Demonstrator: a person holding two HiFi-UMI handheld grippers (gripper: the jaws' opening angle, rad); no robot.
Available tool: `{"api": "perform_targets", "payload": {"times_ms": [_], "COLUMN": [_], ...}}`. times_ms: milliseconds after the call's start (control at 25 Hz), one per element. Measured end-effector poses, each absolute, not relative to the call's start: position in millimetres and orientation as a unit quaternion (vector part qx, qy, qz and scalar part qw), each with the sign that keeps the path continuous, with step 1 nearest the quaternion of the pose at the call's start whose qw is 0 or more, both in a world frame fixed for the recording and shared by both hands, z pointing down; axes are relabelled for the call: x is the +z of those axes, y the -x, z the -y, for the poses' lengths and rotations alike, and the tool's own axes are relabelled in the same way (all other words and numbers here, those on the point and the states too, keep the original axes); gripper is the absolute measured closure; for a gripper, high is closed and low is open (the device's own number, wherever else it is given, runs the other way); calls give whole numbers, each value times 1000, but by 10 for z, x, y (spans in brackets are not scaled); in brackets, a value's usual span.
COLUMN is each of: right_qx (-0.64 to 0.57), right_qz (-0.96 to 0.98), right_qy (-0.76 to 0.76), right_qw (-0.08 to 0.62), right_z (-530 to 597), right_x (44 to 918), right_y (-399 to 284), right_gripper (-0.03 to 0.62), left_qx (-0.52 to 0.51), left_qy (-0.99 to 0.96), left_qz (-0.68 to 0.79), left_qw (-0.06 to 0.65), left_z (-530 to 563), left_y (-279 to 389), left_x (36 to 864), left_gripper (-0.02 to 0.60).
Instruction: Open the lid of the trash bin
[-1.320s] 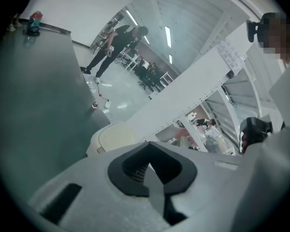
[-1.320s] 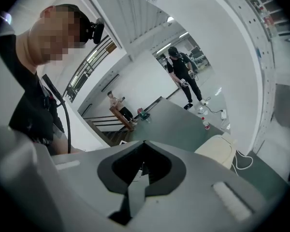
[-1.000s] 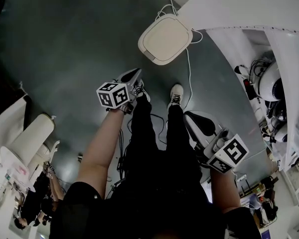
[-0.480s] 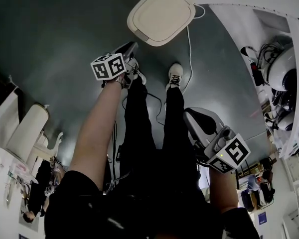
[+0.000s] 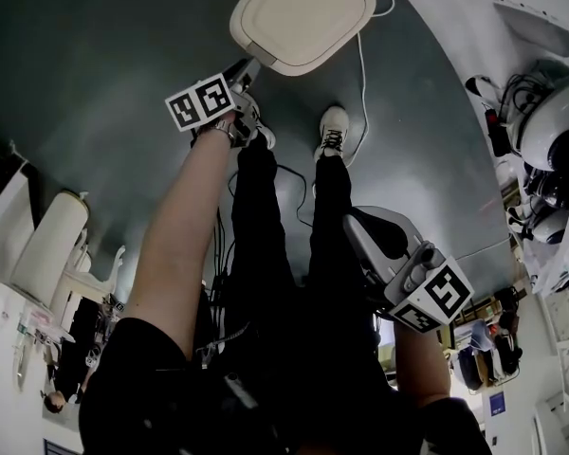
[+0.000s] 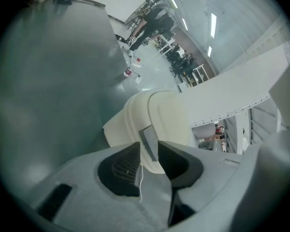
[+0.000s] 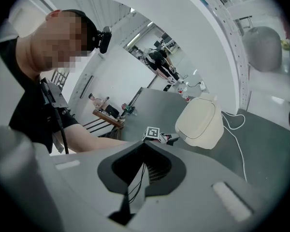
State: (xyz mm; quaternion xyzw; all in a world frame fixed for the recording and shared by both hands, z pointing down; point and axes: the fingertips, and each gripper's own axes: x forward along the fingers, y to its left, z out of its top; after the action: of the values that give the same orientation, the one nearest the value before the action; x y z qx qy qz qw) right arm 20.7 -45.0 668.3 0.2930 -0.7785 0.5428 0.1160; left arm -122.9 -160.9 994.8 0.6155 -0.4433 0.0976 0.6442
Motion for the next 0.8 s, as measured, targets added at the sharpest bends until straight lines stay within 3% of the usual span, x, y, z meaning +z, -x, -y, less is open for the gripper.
{"api": "perform_targets", "payload": {"times_ms": [560, 800], "right_qx": [553, 554], "right_qz": [773, 773], "right_qy": [-291, -287], "right_qw": [112, 112], "right_z": [446, 449], "right_x": [6783, 6824], "right_y": [-238, -255], "right_gripper": [586, 586], "left_qx": [102, 112], "left_qy": [-600, -604], "left_qz": [454, 453], "left_qw": [650, 646], "left_z": [1596, 1622], "left_y": [1271, 1228], "left_x": [10124, 10127], "left_gripper": [413, 448]}}
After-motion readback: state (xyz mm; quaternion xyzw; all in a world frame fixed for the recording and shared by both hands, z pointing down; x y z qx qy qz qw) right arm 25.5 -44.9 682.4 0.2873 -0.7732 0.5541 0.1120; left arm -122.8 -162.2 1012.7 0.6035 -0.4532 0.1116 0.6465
